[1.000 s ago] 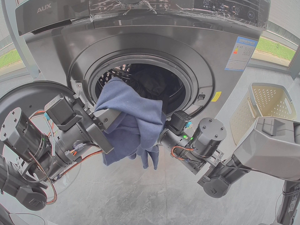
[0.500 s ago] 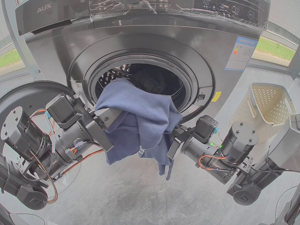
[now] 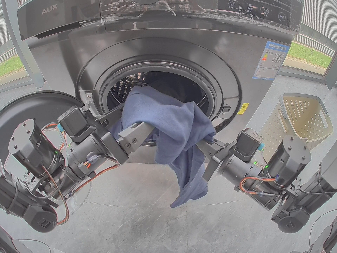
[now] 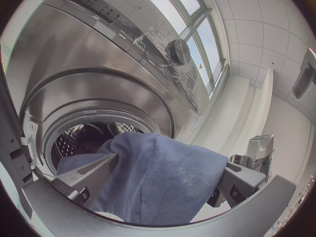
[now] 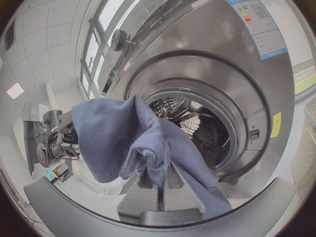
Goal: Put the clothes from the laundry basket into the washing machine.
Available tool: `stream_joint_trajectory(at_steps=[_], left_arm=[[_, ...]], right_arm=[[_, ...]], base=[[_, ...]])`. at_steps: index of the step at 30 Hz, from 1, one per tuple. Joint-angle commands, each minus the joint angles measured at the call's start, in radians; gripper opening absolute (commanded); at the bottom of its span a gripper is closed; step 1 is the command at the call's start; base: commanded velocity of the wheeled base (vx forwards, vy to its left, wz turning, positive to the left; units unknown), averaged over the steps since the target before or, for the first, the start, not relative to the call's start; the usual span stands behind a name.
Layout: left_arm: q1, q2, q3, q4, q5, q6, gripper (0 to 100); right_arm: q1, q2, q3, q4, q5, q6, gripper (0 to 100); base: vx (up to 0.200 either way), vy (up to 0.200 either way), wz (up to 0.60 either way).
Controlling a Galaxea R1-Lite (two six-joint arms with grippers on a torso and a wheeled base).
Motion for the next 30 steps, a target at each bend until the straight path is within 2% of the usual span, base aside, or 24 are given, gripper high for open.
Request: stream_joint_trajectory(at_steps=[1,10,19,25,30], left_arm=[[0.003,0.018,-0.001,0.000,0.002,-0.001,100],[0.025,0.042,-0.001,0.000,0.016,0.002,100],[0.017,0.044,0.037,0.000,0.011,0.009,100],[0.000,0.074,0.129,-0.002,-0.004,0.019,100],[-0.003,0.108,0.143,-0.002,-0.009,0.030,100]], right_arm=[[0.000,-0.045,0.048,0.001,0.003,-0.005,0],[0.030,-0.066,0.221,0.001,0.007,-0.009,0],[0.035,-0.075,0.198,0.000,0.003,-0.004,0],[0.024,-0.077,0.137,0.000,0.001,0.004,0],[0.030,-0.074,0.104,0.000,0.001,0.004,0]], base=[[0.000,0.000,0.00],[0.000,0.000,0.00],[0.000,0.000,0.00],[0.000,0.000,0.00],[0.000,0.000,0.00]])
